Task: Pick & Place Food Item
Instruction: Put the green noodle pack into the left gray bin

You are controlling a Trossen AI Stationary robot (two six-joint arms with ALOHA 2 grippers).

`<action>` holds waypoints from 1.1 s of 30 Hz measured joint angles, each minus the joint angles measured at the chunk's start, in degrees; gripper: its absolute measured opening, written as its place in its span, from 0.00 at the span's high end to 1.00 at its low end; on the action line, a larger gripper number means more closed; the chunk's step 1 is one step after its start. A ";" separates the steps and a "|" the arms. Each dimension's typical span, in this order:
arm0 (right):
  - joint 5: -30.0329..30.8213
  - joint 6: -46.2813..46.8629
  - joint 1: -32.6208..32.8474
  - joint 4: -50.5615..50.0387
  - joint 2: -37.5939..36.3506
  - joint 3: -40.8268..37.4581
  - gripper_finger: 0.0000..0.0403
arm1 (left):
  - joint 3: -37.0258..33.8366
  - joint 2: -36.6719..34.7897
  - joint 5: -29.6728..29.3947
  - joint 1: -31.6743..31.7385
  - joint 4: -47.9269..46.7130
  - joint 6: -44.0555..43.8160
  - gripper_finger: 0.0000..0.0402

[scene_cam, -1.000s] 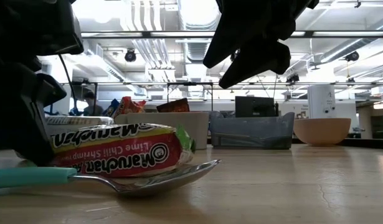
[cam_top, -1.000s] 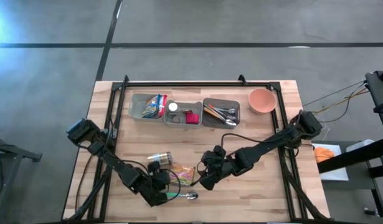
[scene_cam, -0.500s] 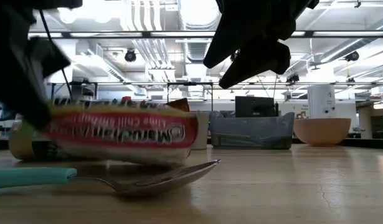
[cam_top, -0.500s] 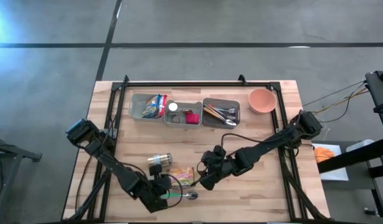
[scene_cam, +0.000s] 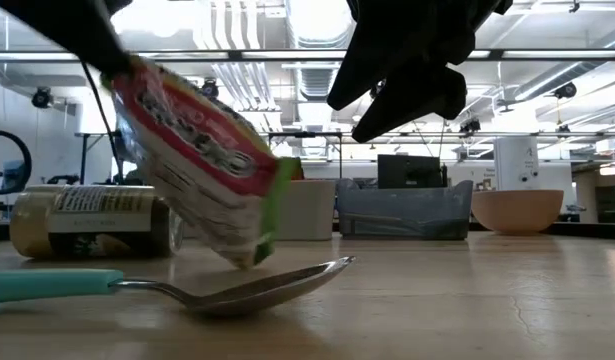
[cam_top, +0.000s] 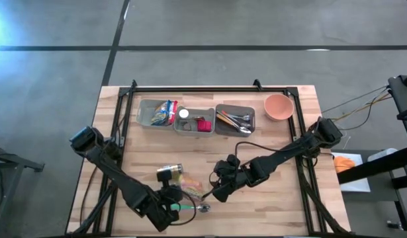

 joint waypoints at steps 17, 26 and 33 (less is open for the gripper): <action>0.00 -0.41 0.00 -0.28 0.00 0.00 0.35 | 12.59 -0.89 -8.64 0.07 -23.95 -2.12 1.00; -0.02 -0.41 0.11 -0.35 0.00 0.00 0.35 | 13.95 -8.77 -9.48 3.17 -39.06 -7.79 1.00; -0.02 -0.37 0.11 -0.37 0.00 0.00 0.35 | 13.02 -16.85 -9.04 10.75 -43.16 -7.06 1.00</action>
